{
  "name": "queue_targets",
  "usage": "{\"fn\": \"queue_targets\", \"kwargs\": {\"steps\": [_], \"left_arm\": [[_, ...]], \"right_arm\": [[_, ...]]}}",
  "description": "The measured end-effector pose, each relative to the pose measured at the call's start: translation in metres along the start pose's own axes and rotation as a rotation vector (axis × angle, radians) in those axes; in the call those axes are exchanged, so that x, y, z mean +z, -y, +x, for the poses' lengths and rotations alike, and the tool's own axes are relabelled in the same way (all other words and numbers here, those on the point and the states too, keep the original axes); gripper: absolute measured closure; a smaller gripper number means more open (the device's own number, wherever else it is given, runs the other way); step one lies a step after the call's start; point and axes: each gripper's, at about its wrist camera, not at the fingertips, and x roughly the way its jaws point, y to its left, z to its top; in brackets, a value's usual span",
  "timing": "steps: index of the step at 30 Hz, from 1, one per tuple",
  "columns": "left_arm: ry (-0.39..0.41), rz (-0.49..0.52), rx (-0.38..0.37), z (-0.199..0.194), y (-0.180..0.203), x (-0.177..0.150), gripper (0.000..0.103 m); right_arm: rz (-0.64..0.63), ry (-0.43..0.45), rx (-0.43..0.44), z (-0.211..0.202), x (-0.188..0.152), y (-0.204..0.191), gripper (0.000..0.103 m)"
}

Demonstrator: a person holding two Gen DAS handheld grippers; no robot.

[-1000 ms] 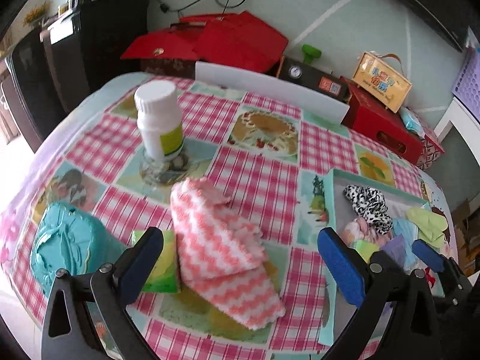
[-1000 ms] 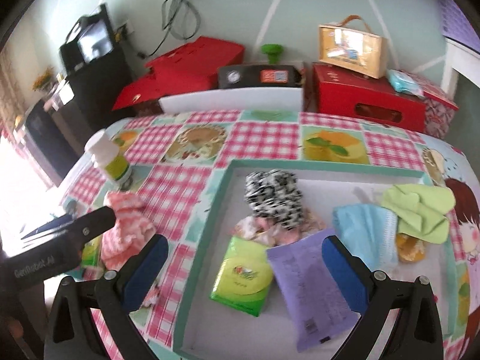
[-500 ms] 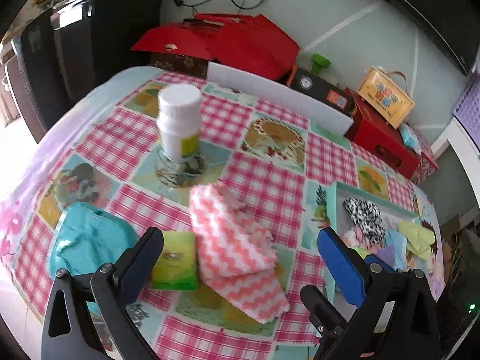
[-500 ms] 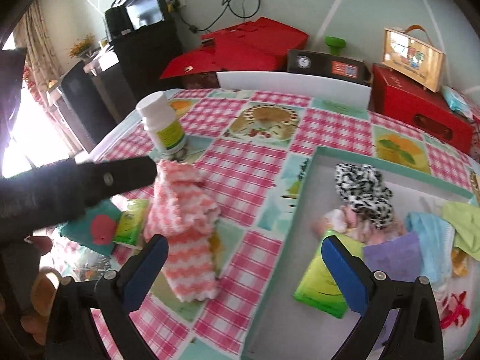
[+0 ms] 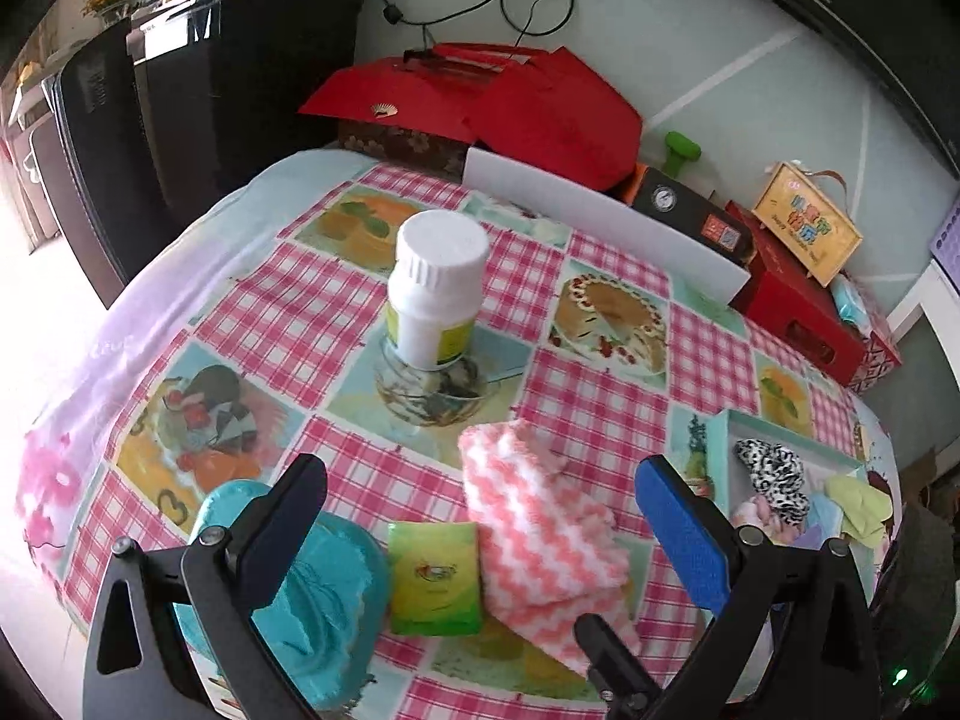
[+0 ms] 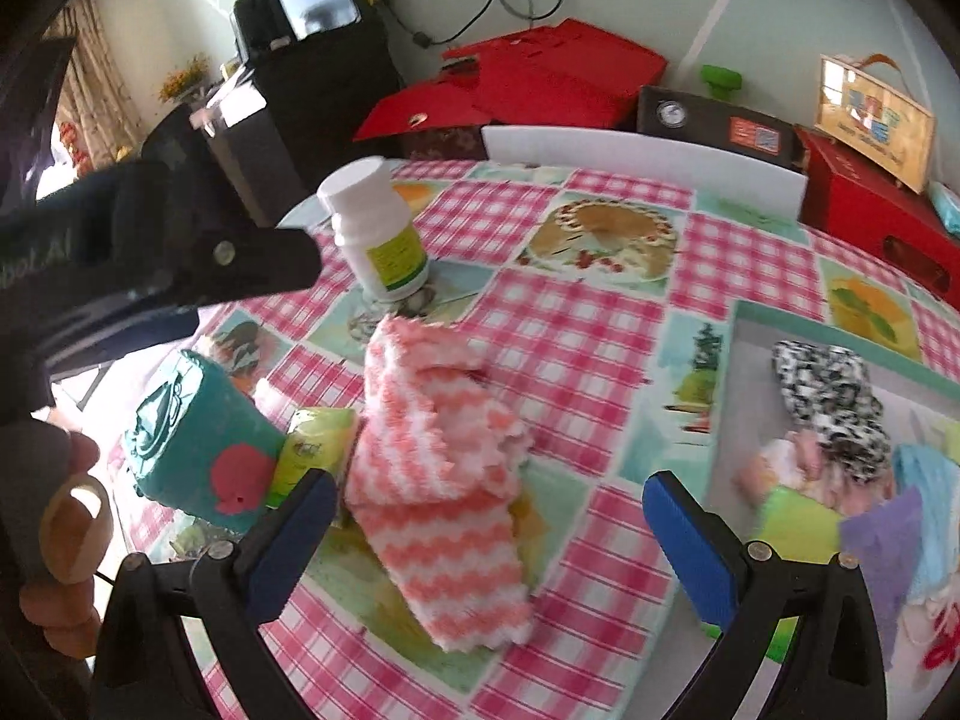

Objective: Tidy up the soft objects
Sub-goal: 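Grasp the green tissue pack with the left tool while the right tool grasps the pink striped towel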

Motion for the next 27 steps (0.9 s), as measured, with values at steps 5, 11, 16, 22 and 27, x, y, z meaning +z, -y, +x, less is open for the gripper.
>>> {"fn": "queue_targets", "kwargs": {"steps": [5,11,16,22,27], "left_arm": [[-0.08,-0.05,-0.023,0.01,-0.018,0.01,0.001],[-0.144,0.058,0.006,0.013,-0.019,0.029,0.001],[-0.267,0.175,-0.003,0.027,-0.018,0.045,0.001],[-0.406,0.343,0.04,0.048,-0.006,0.055,0.001],[-0.515,0.414,0.059,0.069,-0.001,0.053,0.001]], "right_arm": [[0.003,-0.031,0.006,0.014,0.001,-0.012,0.004],[0.023,-0.058,-0.007,0.026,0.002,-0.016,0.012],[0.056,-0.079,0.004,0.033,0.002,-0.013,0.018],[0.075,-0.103,0.015,0.042,0.001,-0.013,0.032],[0.087,-0.109,0.02,0.045,0.001,-0.011,0.039]]}}
